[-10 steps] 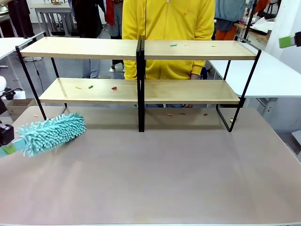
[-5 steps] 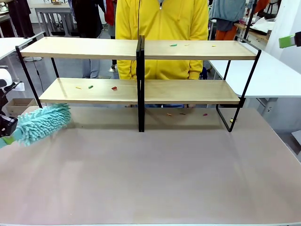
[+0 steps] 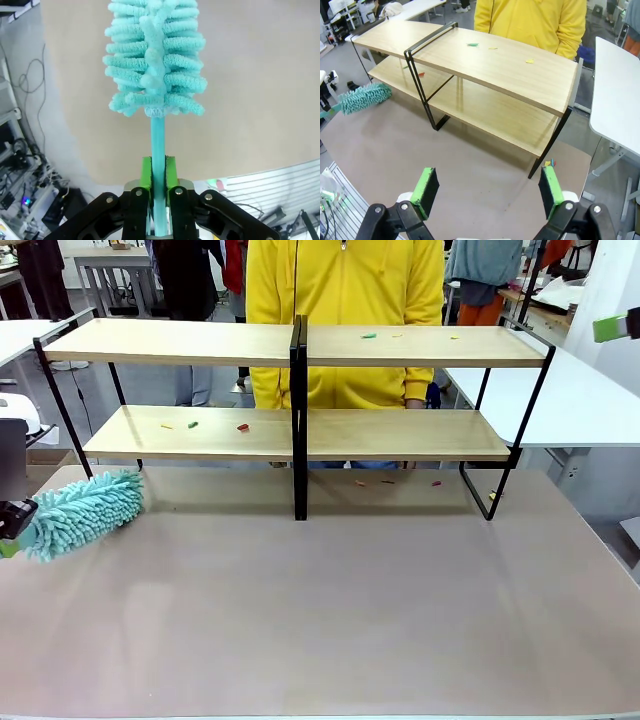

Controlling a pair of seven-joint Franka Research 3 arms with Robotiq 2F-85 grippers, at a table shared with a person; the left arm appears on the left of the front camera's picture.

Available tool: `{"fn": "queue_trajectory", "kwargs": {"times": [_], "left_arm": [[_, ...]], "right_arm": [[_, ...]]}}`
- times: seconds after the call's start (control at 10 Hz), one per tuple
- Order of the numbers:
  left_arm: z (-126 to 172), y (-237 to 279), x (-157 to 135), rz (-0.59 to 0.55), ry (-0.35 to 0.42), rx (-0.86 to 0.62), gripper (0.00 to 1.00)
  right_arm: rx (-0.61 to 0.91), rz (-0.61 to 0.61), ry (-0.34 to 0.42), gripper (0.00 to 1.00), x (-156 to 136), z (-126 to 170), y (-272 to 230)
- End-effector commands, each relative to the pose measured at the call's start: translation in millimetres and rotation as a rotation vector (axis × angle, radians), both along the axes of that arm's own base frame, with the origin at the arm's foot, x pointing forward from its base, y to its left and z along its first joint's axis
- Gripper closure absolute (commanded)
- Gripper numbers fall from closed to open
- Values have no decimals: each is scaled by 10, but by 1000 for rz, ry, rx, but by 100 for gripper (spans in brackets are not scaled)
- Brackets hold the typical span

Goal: Clean the shelves.
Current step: Clean a randomly selected level of the Shelf with the Duster.

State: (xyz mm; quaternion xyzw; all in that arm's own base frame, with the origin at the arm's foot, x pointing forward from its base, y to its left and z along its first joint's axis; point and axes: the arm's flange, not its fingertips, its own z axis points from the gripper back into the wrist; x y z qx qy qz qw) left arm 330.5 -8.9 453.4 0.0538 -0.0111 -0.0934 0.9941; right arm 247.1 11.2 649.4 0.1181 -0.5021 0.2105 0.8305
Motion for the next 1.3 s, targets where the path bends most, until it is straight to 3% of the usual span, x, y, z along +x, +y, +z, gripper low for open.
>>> {"fn": "queue_trajectory", "kwargs": {"times": [0.0, 0.2, 0.6, 1.2], "left_arm": [[-554, 8, -603, -10, 28, -92, 88], [-636, -61, -576, 21, -4, -19, 88], [-809, -155, -470, 64, -150, 66, 88], [-903, -160, -460, 54, -78, 132, 88]], "right_arm": [[3, 2, 0, 0, 2, 2, -9], [3, 2, 0, 0, 2, 2, -9], [3, 2, 0, 0, 2, 2, -9], [3, 2, 0, 0, 2, 2, -9]]}}
